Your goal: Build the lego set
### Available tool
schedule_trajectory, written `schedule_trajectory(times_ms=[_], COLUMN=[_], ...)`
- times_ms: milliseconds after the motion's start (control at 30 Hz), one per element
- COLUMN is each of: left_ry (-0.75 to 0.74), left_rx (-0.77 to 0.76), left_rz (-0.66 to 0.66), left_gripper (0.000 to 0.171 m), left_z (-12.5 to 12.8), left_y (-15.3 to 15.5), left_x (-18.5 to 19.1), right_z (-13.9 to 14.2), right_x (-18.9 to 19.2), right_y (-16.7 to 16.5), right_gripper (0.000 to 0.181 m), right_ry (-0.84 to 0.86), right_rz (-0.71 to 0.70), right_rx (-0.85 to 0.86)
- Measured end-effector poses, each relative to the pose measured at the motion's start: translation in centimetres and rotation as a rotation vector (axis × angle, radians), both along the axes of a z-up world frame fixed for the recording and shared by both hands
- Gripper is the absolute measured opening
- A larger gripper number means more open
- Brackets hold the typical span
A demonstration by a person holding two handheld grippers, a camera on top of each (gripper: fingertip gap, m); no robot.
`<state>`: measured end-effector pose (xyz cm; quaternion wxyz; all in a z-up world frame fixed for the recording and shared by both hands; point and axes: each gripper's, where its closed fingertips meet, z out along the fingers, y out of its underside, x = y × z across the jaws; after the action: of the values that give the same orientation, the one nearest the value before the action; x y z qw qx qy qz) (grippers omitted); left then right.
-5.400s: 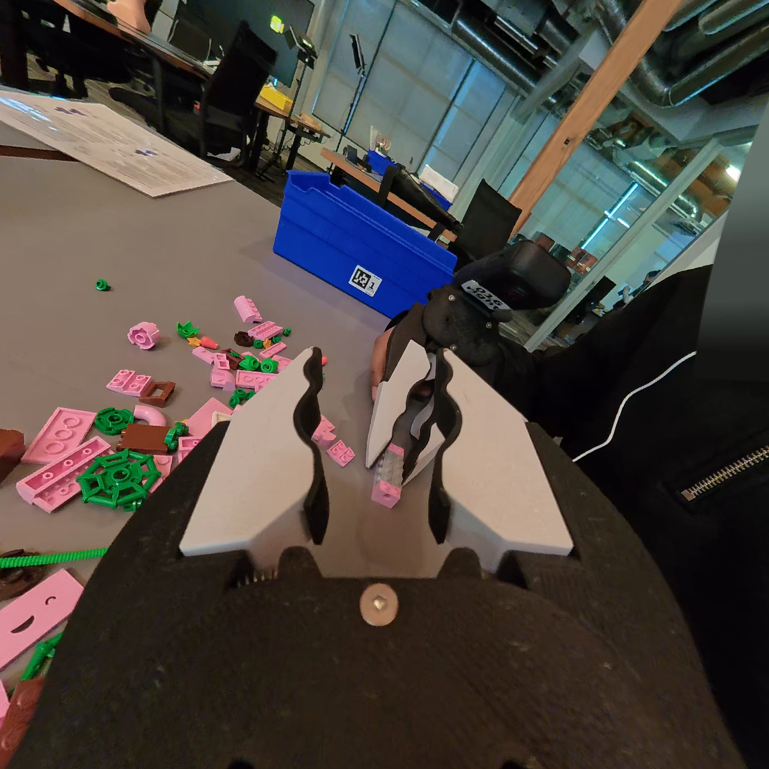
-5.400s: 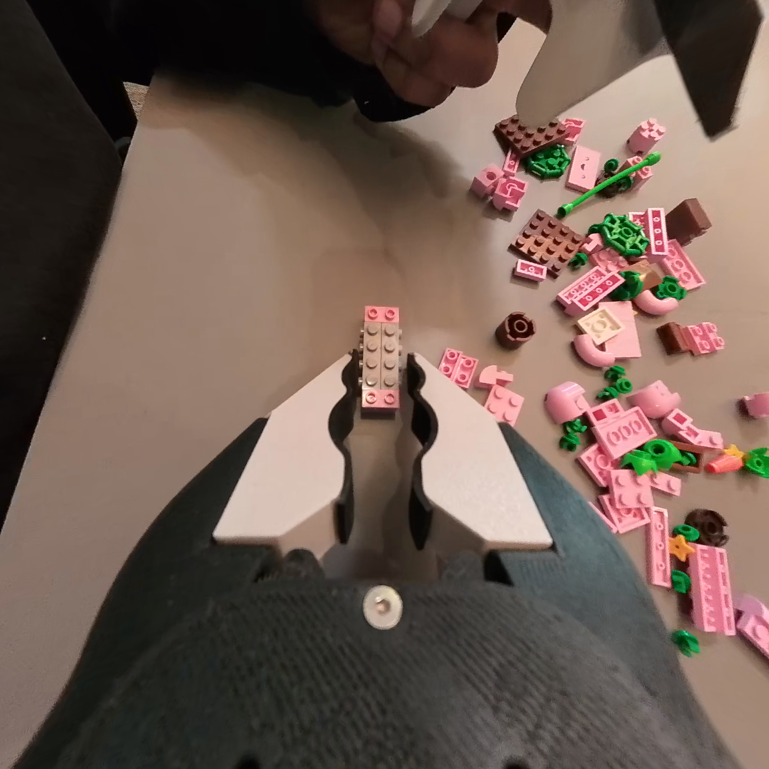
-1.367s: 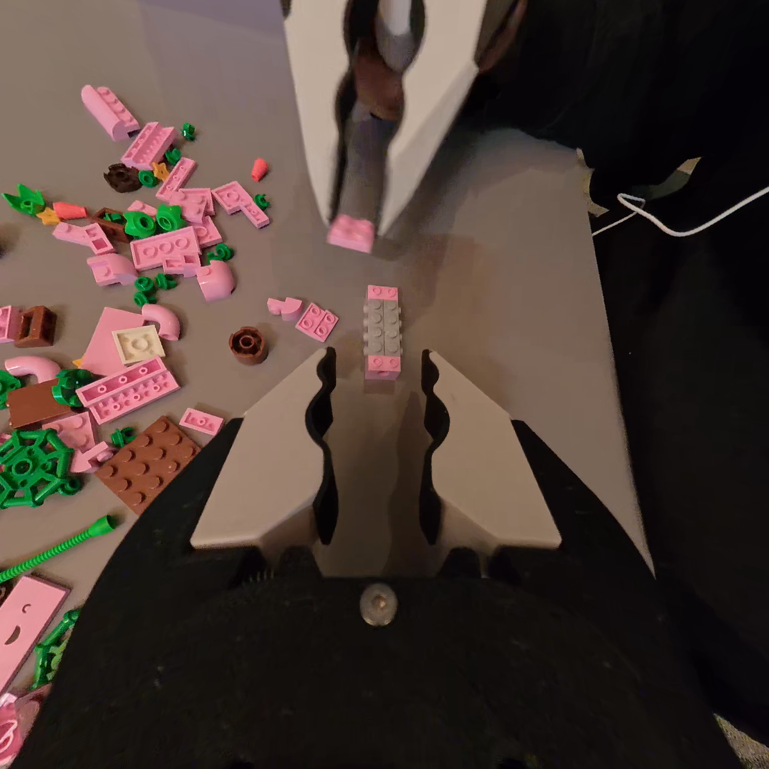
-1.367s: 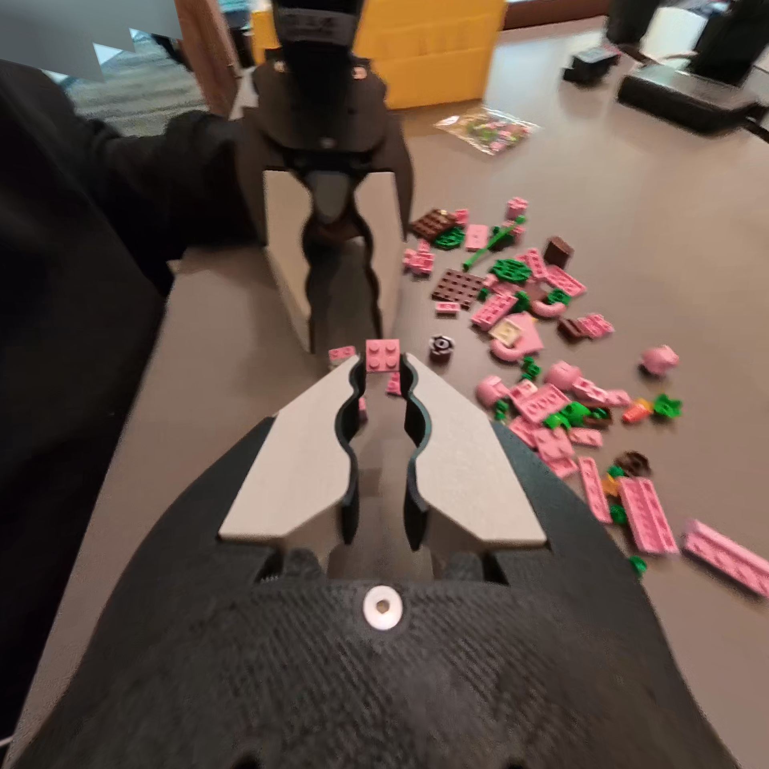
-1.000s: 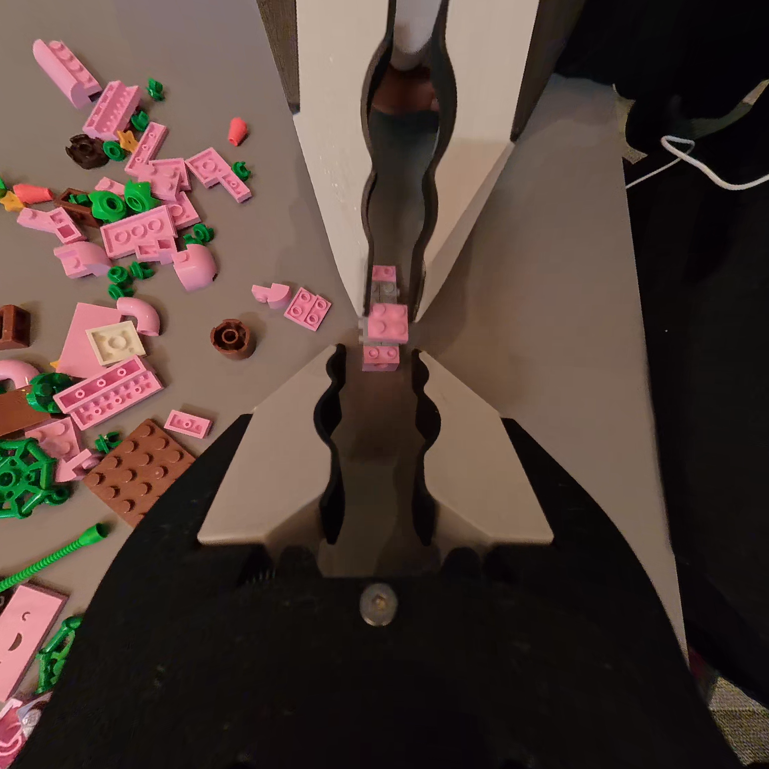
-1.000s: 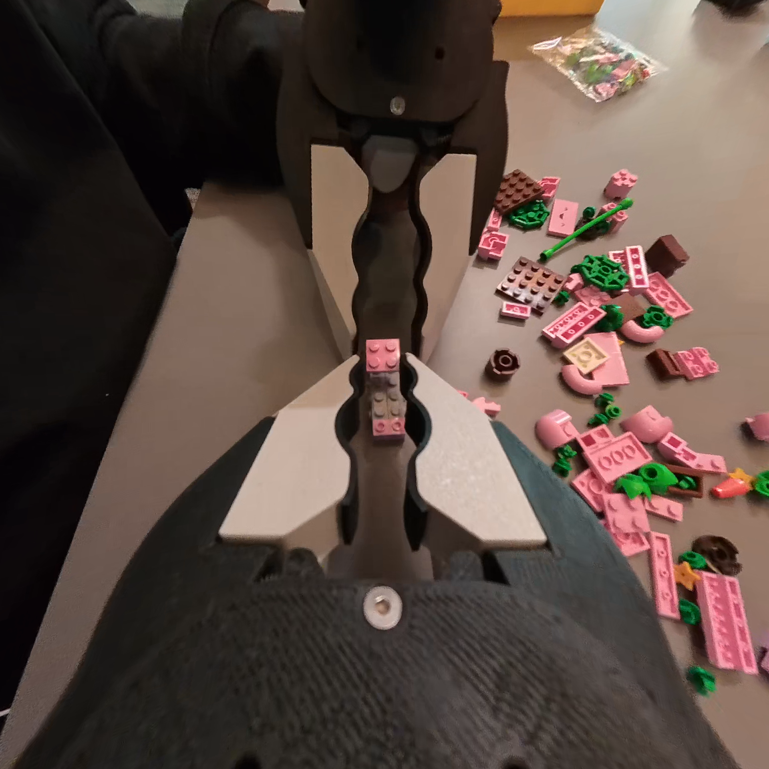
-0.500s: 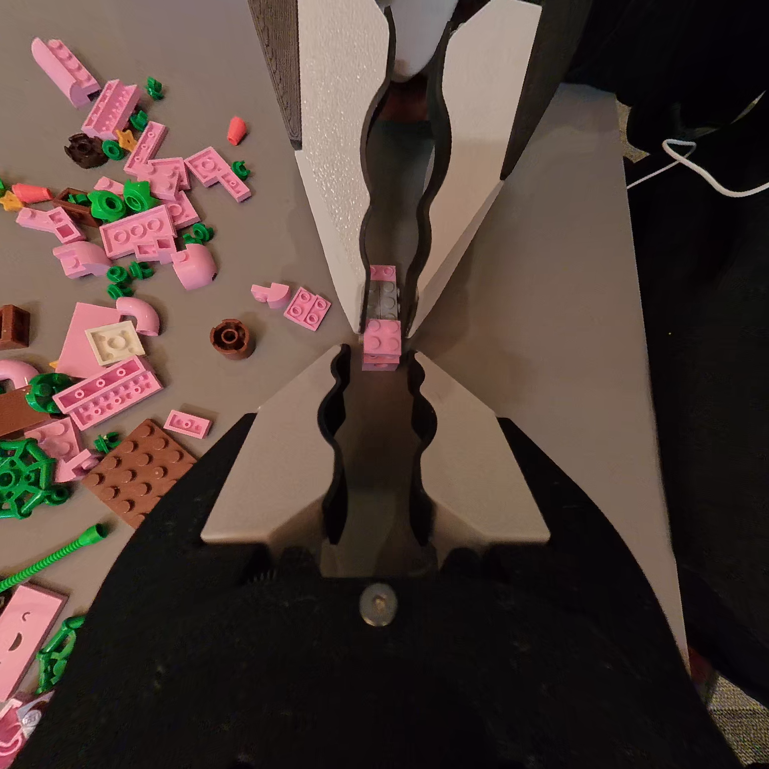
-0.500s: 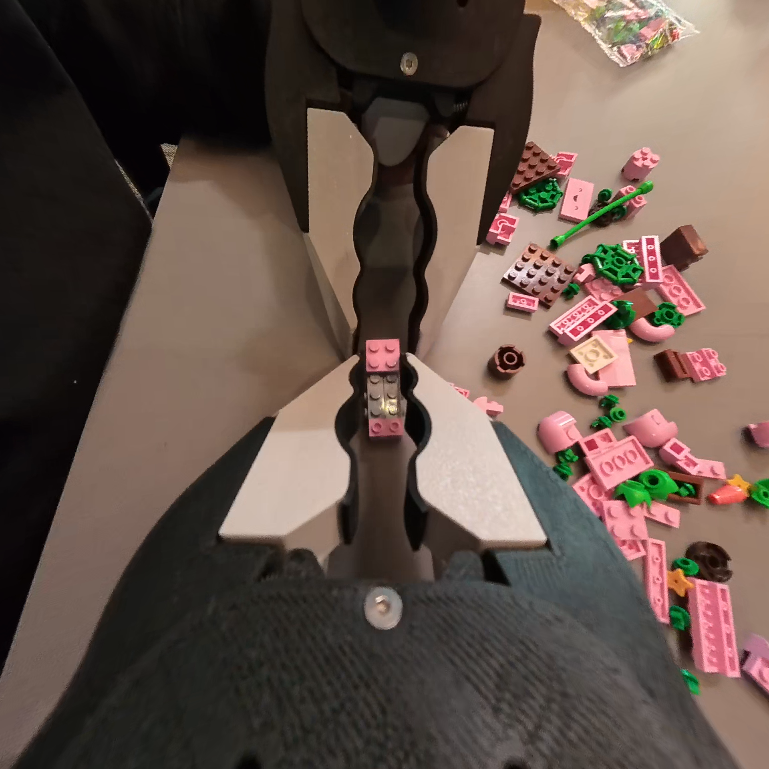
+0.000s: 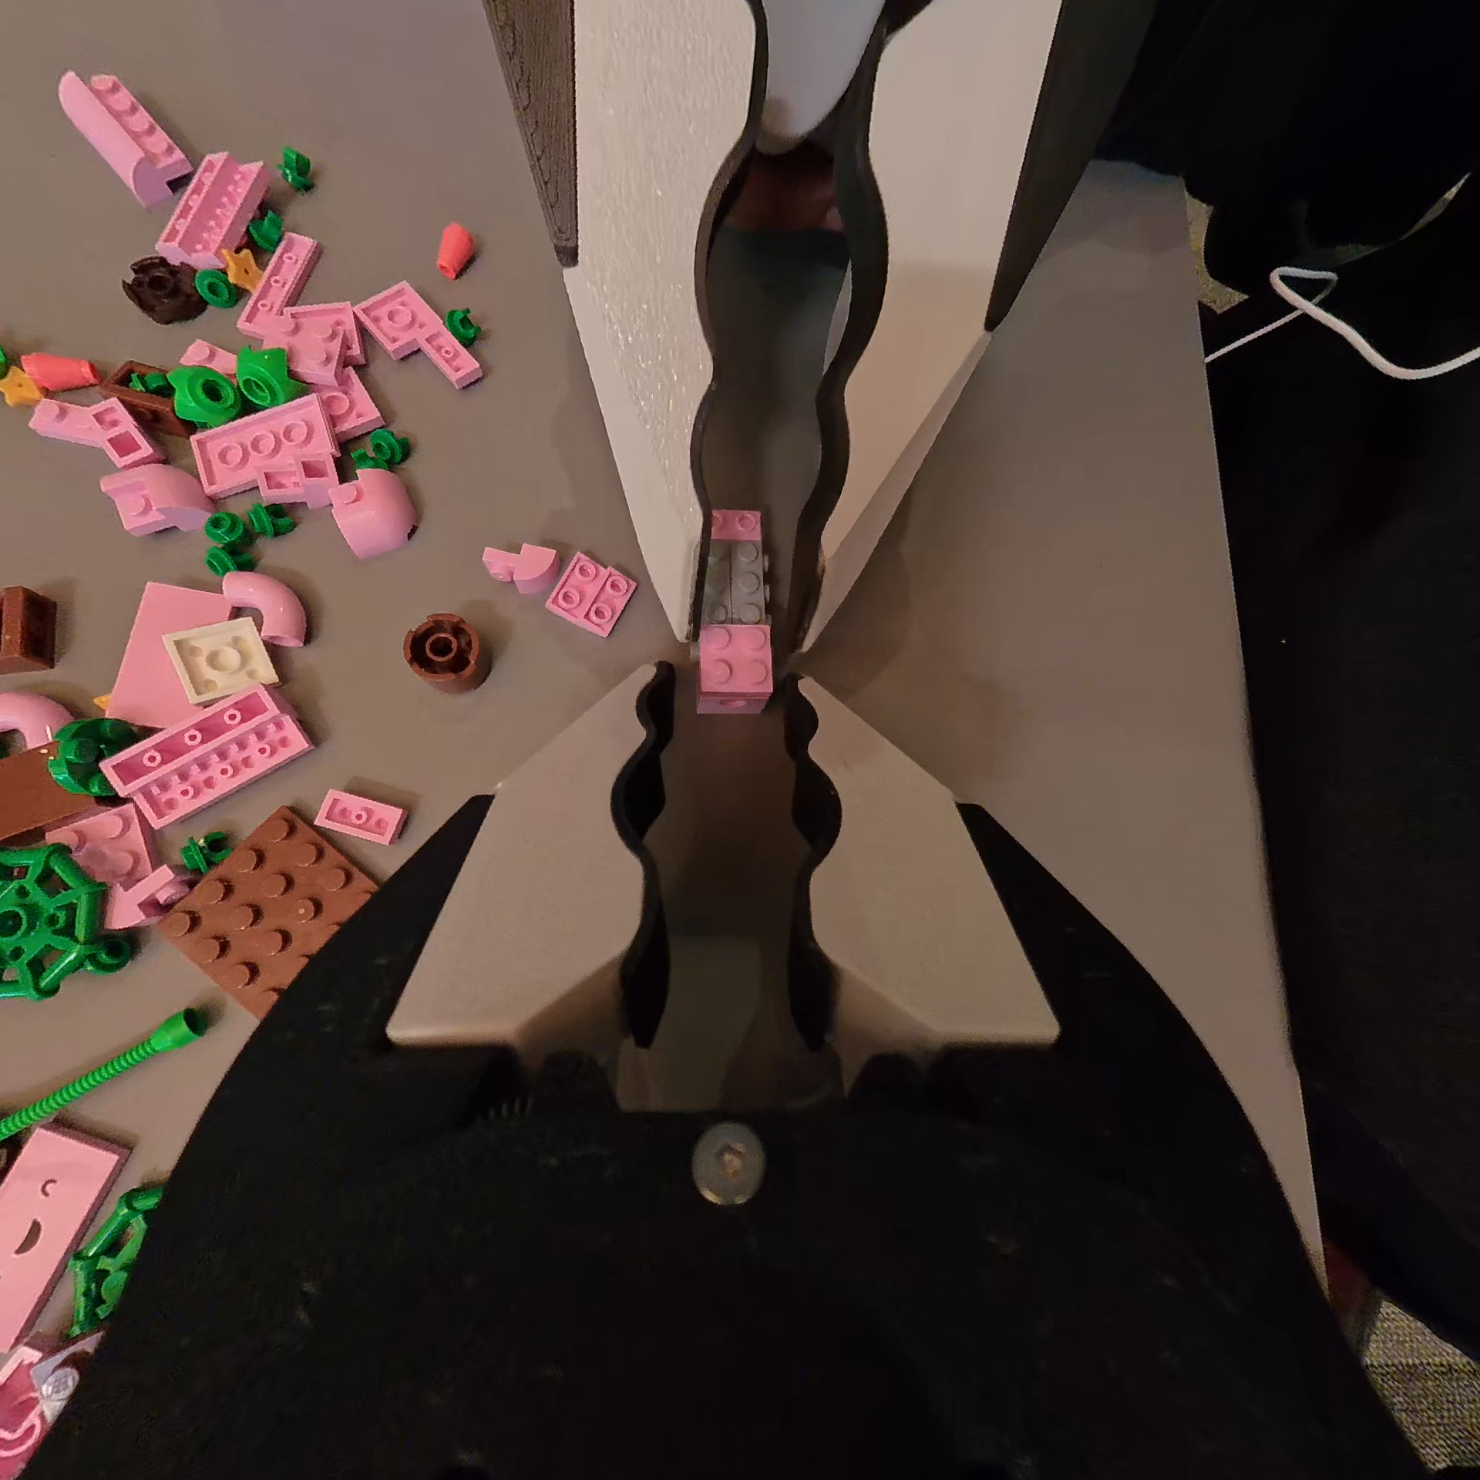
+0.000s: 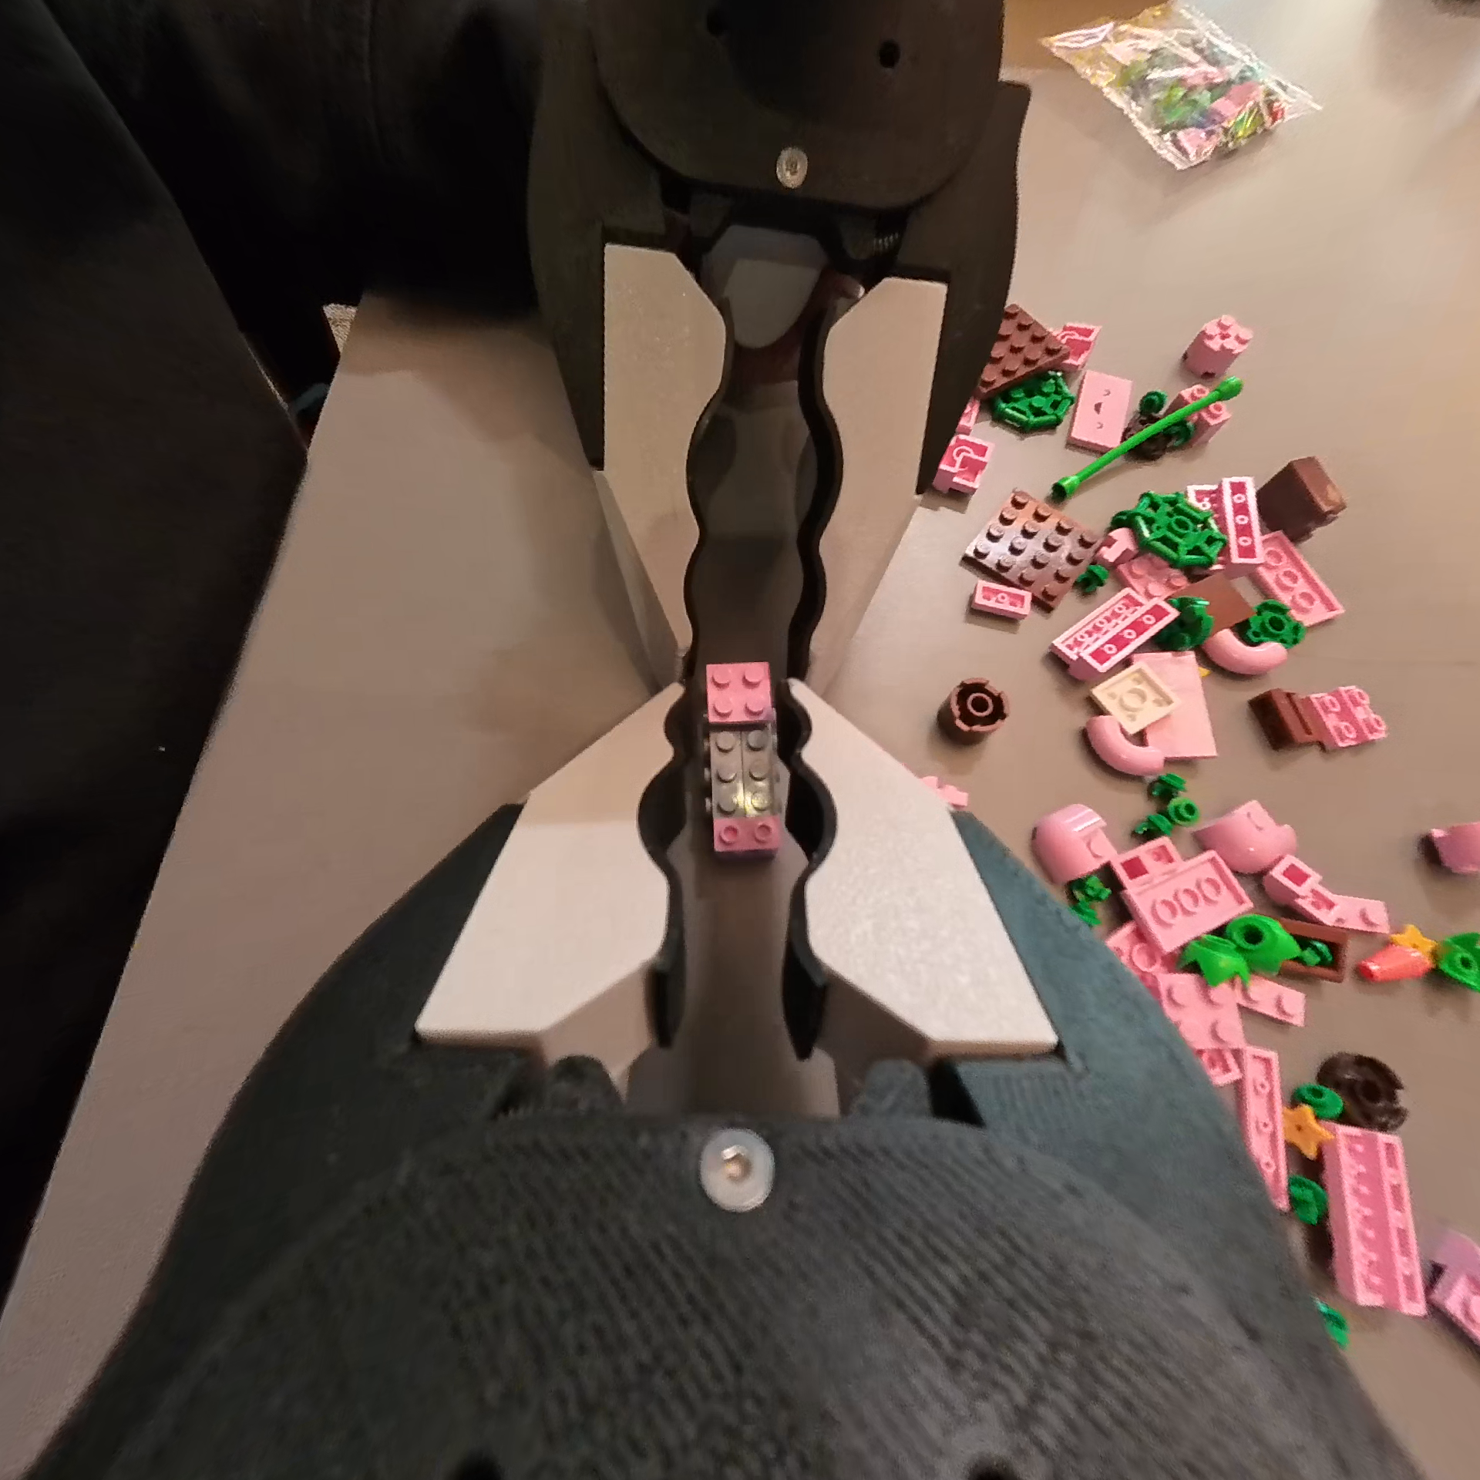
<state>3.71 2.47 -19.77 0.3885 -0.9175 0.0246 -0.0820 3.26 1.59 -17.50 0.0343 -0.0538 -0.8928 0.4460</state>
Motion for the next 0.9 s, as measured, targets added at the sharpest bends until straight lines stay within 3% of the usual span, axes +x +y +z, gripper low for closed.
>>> schedule_trajectory(times_ms=[400, 900], left_ry=[0.0, 0.007], left_rx=[-0.001, -0.003], left_rz=[0.003, -0.001], left_gripper=[0.025, 0.019], left_z=[-0.01, -0.07], left_y=[0.02, 0.02], left_x=[-0.05, -0.01], right_z=[-0.31, -0.57], right_x=[-0.27, -0.33], right_y=[-0.27, -0.42], right_gripper=[0.0, 0.0], right_ry=[-0.008, -0.11], right_rz=[-0.013, -0.055], right_rx=[0.006, 0.047])
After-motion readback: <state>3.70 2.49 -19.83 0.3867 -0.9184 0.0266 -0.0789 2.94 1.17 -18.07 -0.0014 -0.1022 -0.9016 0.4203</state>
